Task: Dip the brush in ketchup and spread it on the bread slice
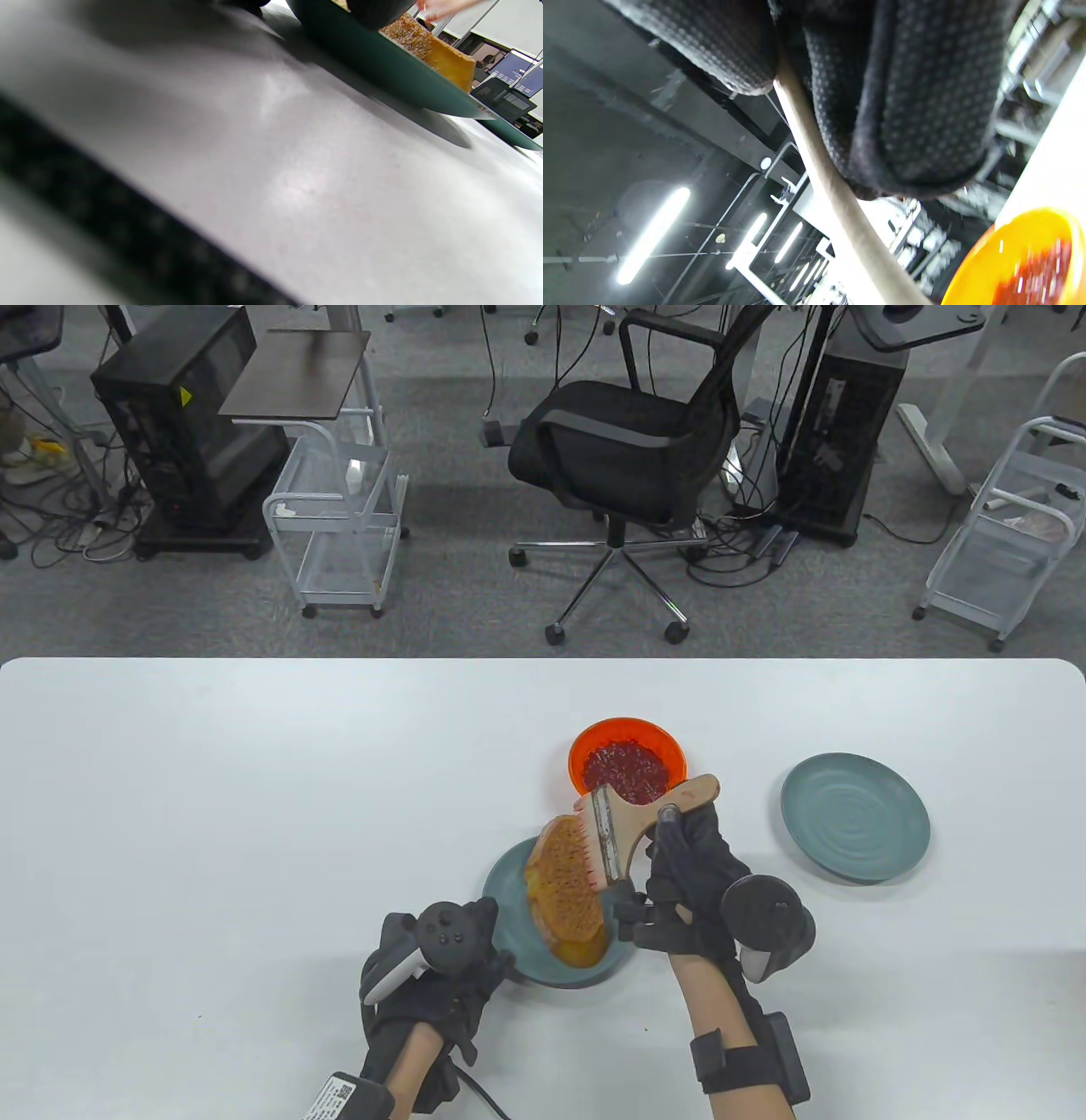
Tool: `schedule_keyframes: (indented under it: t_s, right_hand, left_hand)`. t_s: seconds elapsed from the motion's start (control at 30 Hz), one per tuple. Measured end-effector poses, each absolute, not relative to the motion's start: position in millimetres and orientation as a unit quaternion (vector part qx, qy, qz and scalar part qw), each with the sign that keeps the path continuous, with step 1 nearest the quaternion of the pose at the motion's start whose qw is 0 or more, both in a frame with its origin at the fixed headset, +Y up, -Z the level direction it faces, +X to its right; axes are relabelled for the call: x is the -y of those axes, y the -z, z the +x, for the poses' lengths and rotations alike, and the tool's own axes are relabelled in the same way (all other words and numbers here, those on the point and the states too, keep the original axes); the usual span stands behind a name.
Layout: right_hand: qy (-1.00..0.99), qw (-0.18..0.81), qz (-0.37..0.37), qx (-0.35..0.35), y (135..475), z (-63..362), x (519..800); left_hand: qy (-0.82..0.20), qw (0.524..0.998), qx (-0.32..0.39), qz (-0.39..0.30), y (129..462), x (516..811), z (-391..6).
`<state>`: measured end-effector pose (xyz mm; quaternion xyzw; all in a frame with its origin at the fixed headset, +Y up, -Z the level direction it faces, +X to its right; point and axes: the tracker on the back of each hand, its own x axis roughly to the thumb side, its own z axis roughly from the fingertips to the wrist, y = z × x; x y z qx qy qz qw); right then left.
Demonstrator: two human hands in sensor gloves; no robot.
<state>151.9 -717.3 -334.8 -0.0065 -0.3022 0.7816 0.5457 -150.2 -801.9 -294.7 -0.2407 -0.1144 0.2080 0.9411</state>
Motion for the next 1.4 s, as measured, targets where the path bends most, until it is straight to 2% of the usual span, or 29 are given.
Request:
schedule_keyframes:
  t_s: [0.1,0.27,0.37,0.43,0.53,0.6,0.67,0.77,0.93,1.1,1.2,1.33,1.4]
  right_hand:
    - [-0.778,0.568,-0.009,0.27,337.2,136.8,725.7]
    - [-0.797,0.531,-0.011,0.288,340.8,136.8,726.9]
    - [-0.811,0.455,0.02,0.368,334.8,148.7,714.9]
    - [-0.809,0.437,0.026,0.392,331.2,151.6,710.0]
    - [-0.793,0.488,0.02,0.364,331.3,145.0,709.7]
    - [-0.786,0.531,0.018,0.316,333.8,133.1,713.9]
    - [-0.798,0.524,0.019,0.298,333.8,123.9,715.4]
    - [-0.84,0.418,0.048,0.343,330.5,121.3,707.2]
    - [-0.847,0.335,0.072,0.406,323.1,131.4,691.0]
    - [-0.833,0.409,0.069,0.367,325.1,126.5,694.4]
    - [-0.842,0.436,0.061,0.311,329.7,118.4,702.8]
    - [-0.846,0.4,0.058,0.349,329.8,127.5,700.7]
    - [-0.857,0.337,0.069,0.385,327.1,132.4,694.1]
  left_hand:
    - [-0.21,0.941,0.114,-0.241,294.7,801.9,-150.4]
    - [-0.214,0.939,0.117,-0.243,294.5,802.2,-150.6]
    - [-0.214,0.939,0.116,-0.244,294.6,802.1,-150.5]
    - [-0.213,0.939,0.117,-0.245,294.5,802.1,-150.3]
    - [-0.213,0.938,0.117,-0.245,294.6,802.2,-150.2]
    - [-0.213,0.939,0.118,-0.245,294.6,802.3,-150.2]
    - [-0.212,0.939,0.118,-0.245,294.6,802.4,-150.2]
    - [-0.214,0.938,0.12,-0.245,294.7,802.6,-150.4]
    - [-0.215,0.937,0.121,-0.247,294.8,802.7,-150.5]
    - [-0.214,0.937,0.121,-0.247,294.7,802.8,-150.6]
    - [-0.213,0.938,0.121,-0.247,294.7,802.8,-150.6]
    - [-0.213,0.938,0.121,-0.246,294.6,802.8,-150.7]
    - [-0.213,0.938,0.121,-0.246,294.6,802.9,-150.6]
